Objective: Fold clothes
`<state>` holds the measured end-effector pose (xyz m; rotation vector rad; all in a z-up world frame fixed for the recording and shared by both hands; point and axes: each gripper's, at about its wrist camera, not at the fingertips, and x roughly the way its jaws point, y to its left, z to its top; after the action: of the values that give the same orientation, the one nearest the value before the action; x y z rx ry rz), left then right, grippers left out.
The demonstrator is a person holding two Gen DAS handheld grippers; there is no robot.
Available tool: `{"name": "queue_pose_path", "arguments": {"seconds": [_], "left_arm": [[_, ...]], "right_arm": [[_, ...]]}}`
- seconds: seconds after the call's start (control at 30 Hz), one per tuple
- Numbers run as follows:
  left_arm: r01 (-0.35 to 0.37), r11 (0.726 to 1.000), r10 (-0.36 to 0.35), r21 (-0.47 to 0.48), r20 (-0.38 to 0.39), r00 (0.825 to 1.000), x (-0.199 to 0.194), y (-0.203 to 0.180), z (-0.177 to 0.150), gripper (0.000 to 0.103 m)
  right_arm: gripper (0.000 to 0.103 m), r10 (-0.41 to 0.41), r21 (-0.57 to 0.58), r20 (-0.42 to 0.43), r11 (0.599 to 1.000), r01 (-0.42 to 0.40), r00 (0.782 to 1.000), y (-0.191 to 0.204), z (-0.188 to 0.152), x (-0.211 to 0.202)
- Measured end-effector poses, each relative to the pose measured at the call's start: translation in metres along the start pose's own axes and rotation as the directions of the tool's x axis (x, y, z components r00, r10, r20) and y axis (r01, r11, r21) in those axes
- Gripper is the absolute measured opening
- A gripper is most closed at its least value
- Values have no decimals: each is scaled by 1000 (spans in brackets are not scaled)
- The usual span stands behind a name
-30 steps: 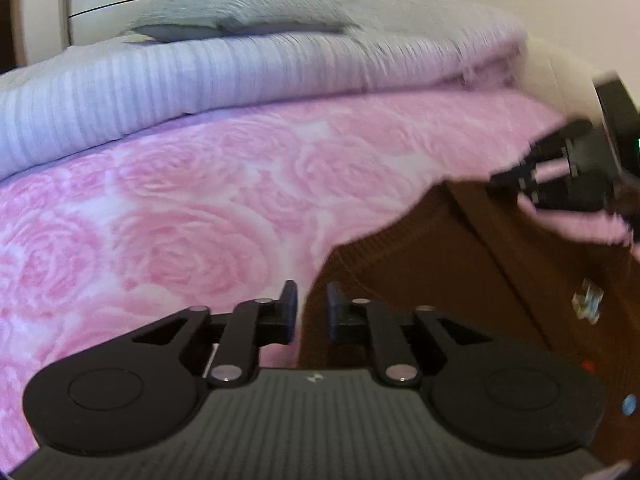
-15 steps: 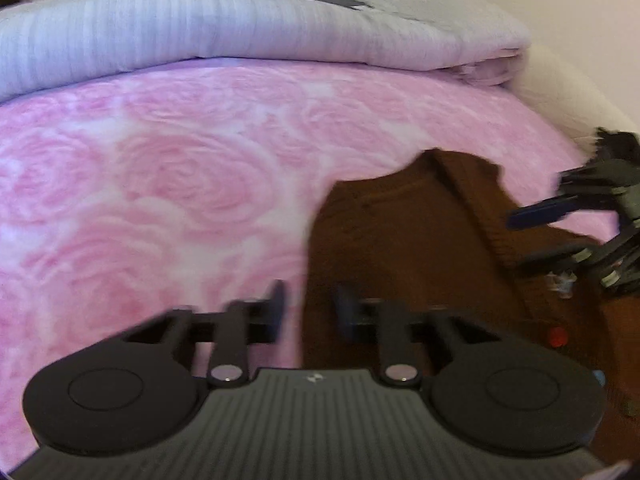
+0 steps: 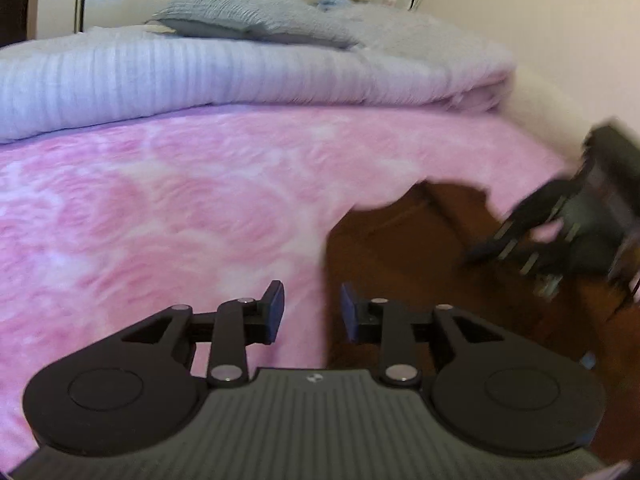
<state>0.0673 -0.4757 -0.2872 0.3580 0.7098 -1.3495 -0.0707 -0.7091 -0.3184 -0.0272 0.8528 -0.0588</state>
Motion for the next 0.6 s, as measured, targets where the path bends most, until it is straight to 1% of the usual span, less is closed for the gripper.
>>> {"name": "queue_pose_path", "arguments": {"seconds": [0.03,0.07,0.1,0.17,0.2,0.23,0.3,0.33,0.37,0.43,0.5,0.53,0.57,0.6], "left_arm": [[-22,1000,23,16,-20,1000,1,1,-5,29],[-36,999,37,28,-42,998,4,1,-10,29],[-30,999,31,35,-54,998,7,-1,-14,29],[-18,999,22,48,-76,997,12,-5,-21,30],[-12,999,16,49,-67,998,13,-7,-22,30],[3,999,-1,38,-60,998,13,-8,-22,30],[28,999,-27,34,-49,998,11,-12,-21,30],[39,999,-37,37,-45,998,10,-14,-21,30],[49,998,-47,42,-41,998,10,-16,-21,30],[62,997,-61,55,-31,998,6,-18,-22,30],[79,995,-79,64,-11,997,2,-20,-22,30],[81,994,-81,69,2,997,-1,-20,-23,30],[83,994,-84,74,16,996,-4,-21,-23,30],[85,993,-87,79,28,996,-7,-21,-24,30]], "right_arm": [[0,-17,16,-3,1000,17,1000,-7,-3,-5],[0,-15,41,-3,999,15,1000,-14,-6,-9],[0,-9,61,0,998,9,1000,-19,-7,-13],[0,31,79,22,996,-33,999,-20,-7,-15],[0,45,72,35,996,-47,998,-14,-4,-12],[5,61,67,48,996,-64,997,-8,-1,-8],[25,105,76,65,991,-110,992,5,5,2],[43,124,78,69,989,-129,990,11,9,8],[50,130,71,64,988,-134,989,17,13,16],[50,138,64,48,988,-141,989,26,19,33],[50,154,86,39,984,-156,987,29,22,44],[35,165,103,38,980,-168,986,28,23,48],[1,172,114,39,978,-175,984,28,24,49],[2,167,108,46,979,-171,985,26,23,42]]}}
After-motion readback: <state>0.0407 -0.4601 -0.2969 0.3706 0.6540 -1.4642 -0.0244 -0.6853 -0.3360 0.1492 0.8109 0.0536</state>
